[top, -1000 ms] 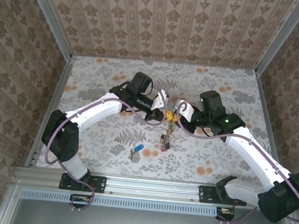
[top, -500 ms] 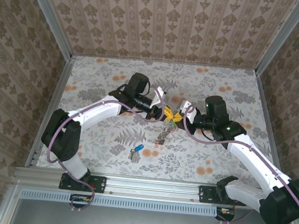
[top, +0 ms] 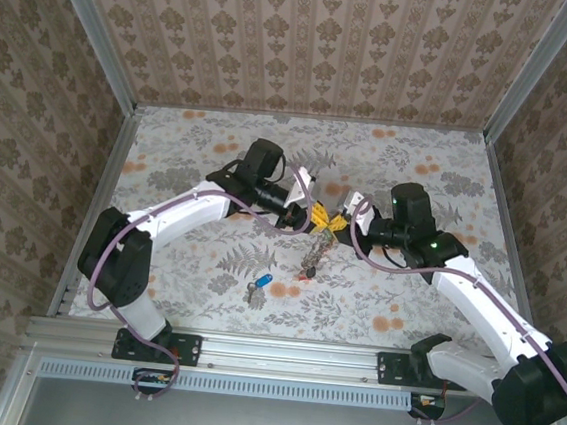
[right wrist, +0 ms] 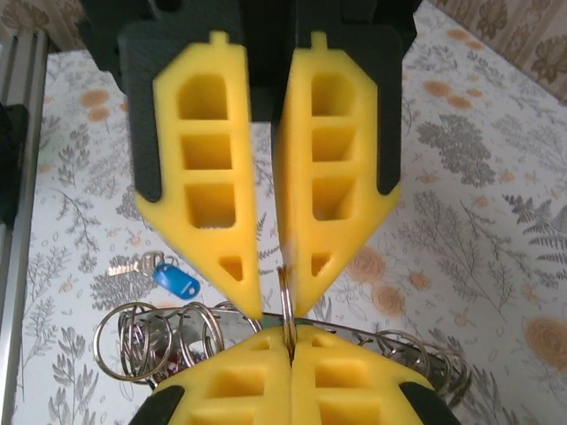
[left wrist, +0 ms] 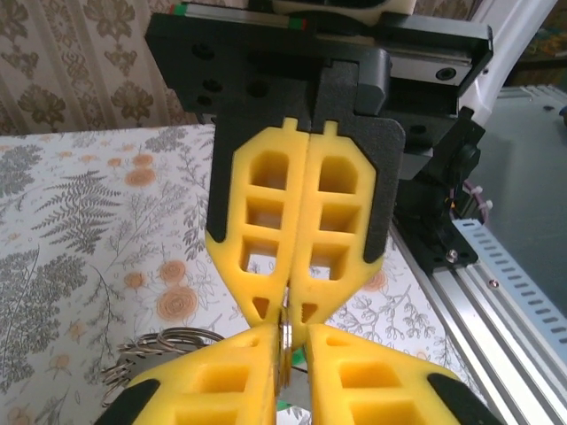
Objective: Put the keys on the keyring
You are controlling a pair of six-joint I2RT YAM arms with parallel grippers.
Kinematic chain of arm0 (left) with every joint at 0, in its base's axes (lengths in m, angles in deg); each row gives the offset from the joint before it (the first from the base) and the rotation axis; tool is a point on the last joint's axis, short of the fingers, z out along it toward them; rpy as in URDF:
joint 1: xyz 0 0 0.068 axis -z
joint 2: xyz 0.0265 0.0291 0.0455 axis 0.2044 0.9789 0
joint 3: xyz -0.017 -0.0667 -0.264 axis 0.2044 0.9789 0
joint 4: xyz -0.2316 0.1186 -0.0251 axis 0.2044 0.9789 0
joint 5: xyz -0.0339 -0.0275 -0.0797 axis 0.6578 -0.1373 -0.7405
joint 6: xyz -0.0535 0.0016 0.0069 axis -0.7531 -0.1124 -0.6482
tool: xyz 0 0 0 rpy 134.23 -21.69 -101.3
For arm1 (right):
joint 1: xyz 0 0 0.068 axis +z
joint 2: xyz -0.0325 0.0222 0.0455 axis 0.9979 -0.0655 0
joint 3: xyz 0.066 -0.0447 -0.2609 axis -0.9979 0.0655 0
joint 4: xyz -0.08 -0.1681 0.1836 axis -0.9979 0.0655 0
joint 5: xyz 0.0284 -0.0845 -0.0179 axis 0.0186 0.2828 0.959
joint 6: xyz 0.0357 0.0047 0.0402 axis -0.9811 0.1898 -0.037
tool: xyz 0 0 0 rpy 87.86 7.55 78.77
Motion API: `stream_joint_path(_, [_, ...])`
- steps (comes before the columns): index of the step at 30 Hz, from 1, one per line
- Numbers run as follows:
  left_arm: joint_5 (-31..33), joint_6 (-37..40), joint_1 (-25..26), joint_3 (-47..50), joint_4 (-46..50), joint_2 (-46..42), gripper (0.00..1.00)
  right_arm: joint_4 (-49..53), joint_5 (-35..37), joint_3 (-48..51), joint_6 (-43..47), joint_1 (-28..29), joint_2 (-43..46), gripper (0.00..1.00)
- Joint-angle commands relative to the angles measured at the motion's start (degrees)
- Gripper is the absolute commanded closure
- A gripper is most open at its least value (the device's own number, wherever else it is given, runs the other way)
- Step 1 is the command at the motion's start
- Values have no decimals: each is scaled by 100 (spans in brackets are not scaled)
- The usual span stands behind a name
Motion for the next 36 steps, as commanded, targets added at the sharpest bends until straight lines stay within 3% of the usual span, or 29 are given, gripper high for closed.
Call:
stream_joint_path(1, [400,478,24,-226,604,-185,79,391,183,-478,366,61,-87,100])
stream_joint_path(11, [588,778,151,-589,1140,61,75,770,329,-808,637,221,-313,100])
stream_joint_path(15, [663,877,187,-709,1357,146,82,826,382,-878,678,263,-335,100])
stream_joint_path(19, [732,897,191,-789,1502,200,96,882,398,-926,715,286,-318,100])
stream_joint_path(20, [771,897,191,-787,1503,206,95,907,405,-939,741,281,-318,100])
stream_joint_path(22, [824,901,184,-781,1508,185,84,951,418,-967,760,282,-318,100])
stream_joint_path(28, [867,977,186,-778,1536,167,81,983,435,-976,787,281,-335,100])
stream_joint_path(30, [870,993,179,-768,1539,174,84,981,424,-975,782,292,-340,100])
stream_joint_path(32, [862,994,178,-773,1543,174,92,972,417,-980,761,292,-336,100])
stream_joint_path(36, [897,1018,185,-776,1573,187,95,954,387,-969,751,299,-317,100])
